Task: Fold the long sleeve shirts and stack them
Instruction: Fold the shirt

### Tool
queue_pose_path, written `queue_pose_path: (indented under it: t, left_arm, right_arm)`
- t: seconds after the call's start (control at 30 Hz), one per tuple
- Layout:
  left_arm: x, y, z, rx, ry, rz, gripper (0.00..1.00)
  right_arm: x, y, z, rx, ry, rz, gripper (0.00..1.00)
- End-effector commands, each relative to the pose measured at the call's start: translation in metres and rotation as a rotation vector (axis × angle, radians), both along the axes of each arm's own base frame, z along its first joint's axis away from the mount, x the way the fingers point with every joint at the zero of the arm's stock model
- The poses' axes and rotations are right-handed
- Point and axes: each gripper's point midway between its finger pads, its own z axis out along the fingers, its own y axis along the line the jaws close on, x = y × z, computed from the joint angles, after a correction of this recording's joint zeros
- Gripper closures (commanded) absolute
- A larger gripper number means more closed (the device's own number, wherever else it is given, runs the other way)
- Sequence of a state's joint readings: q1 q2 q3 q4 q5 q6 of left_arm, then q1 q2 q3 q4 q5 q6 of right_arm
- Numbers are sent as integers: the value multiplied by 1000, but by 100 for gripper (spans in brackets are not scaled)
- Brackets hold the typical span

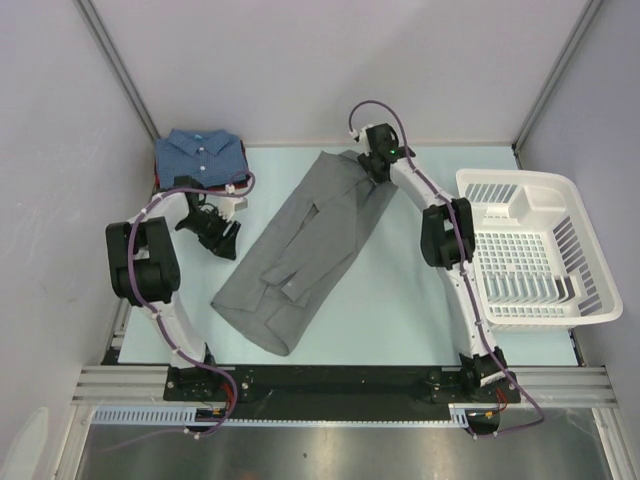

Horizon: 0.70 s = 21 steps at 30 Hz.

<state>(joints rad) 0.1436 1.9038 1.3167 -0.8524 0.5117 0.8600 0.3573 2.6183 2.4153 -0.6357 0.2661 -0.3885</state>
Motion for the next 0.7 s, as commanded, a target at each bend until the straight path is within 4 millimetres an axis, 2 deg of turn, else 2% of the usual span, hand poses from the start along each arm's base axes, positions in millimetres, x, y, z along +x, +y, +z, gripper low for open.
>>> queue_pose_path:
  t: [0.0, 0.07, 0.1, 0.13, 0.2, 0.27, 0.3, 0.33, 0.4, 0.43, 0.47, 0.53, 0.57, 0.67]
  left_arm:
    - [-12, -22, 16, -54, 4, 6, 38]
    - [-18, -27, 14, -59, 26, 12, 38]
    - [-22, -27, 13, -60, 32, 11, 38]
    - [-23, -30, 13, -62, 29, 7, 38]
    - [-25, -30, 14, -63, 22, 10, 38]
    - [-22, -33, 19, -76, 6, 15, 38]
    - [-21, -34, 23, -83, -9, 16, 38]
    - [-19, -35, 26, -93, -12, 28, 38]
    - [-16, -37, 32, -101, -26, 34, 38]
    - [-15, -37, 33, -103, -28, 37, 38]
    - [-15, -36, 34, -98, -30, 37, 38]
    - [-15, -35, 35, -89, -36, 38, 38]
    - [-16, -34, 34, -84, -33, 38, 38]
    - [-17, -33, 36, -80, -38, 35, 38]
  right_arm:
    - [4, 6, 125, 157, -245, 7, 35]
    - [-12, 14, 137, 220, -229, 32, 29]
    - [-26, 13, 132, 236, -179, 33, 27]
    - [-37, 16, 150, 296, -179, 22, 27]
    - [-58, 19, 148, 364, -110, 31, 27]
    - [-85, 30, 136, 499, -1, 32, 31]
    - [-93, 25, 128, 554, 51, 2, 35]
    - [-107, 25, 110, 598, 131, -20, 38]
    - [-126, 34, 96, 730, 252, -78, 46]
    - [-130, 34, 91, 762, 275, -98, 47]
    - [-144, 35, 78, 796, 328, -149, 46]
    - [-147, 38, 72, 837, 333, -179, 45]
    - [-156, 40, 62, 867, 375, -219, 44]
    - [-160, 44, 44, 893, 422, -272, 46]
